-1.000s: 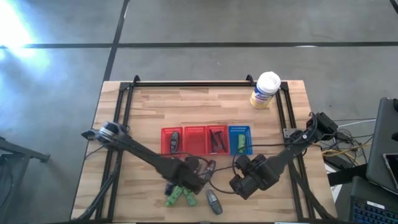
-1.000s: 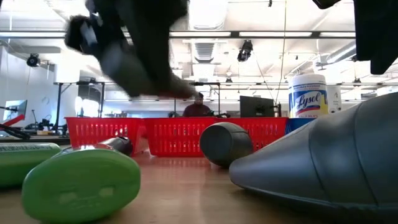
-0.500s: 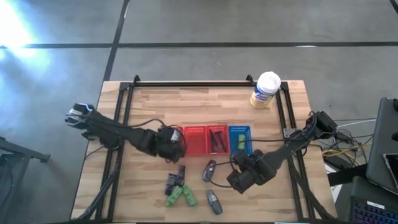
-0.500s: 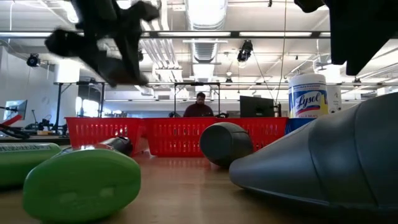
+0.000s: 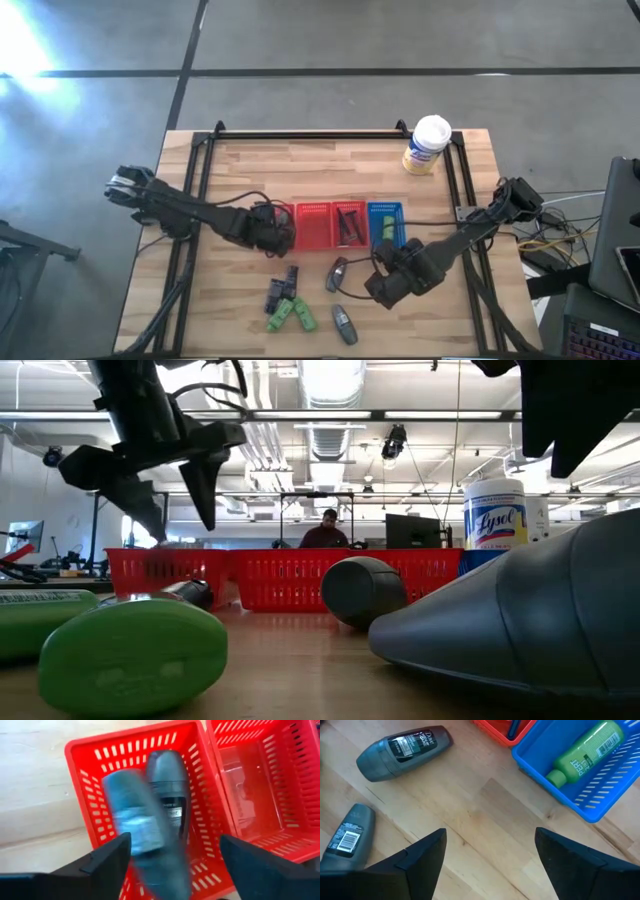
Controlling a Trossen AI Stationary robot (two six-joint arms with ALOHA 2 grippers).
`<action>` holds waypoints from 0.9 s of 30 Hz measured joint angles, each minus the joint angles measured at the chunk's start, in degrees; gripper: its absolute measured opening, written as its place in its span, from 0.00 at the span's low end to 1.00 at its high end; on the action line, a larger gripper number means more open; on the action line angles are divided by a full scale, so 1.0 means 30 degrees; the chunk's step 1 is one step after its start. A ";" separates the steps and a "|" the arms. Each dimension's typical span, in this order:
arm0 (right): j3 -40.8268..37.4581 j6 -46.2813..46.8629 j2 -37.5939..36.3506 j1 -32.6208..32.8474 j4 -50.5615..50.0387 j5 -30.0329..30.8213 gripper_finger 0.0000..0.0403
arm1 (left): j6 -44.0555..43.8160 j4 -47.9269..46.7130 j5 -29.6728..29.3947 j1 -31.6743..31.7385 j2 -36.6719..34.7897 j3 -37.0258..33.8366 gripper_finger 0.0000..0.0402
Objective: Pick & Place Travel size toiletries
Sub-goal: Put the gray deodorant into the left red bin
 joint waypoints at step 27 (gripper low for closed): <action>0.0000 0.2833 -0.0259 0.2037 -0.2420 -0.1173 0.73 | 0.7473 0.1669 0.1334 -0.2096 0.9299 1.2145 0.81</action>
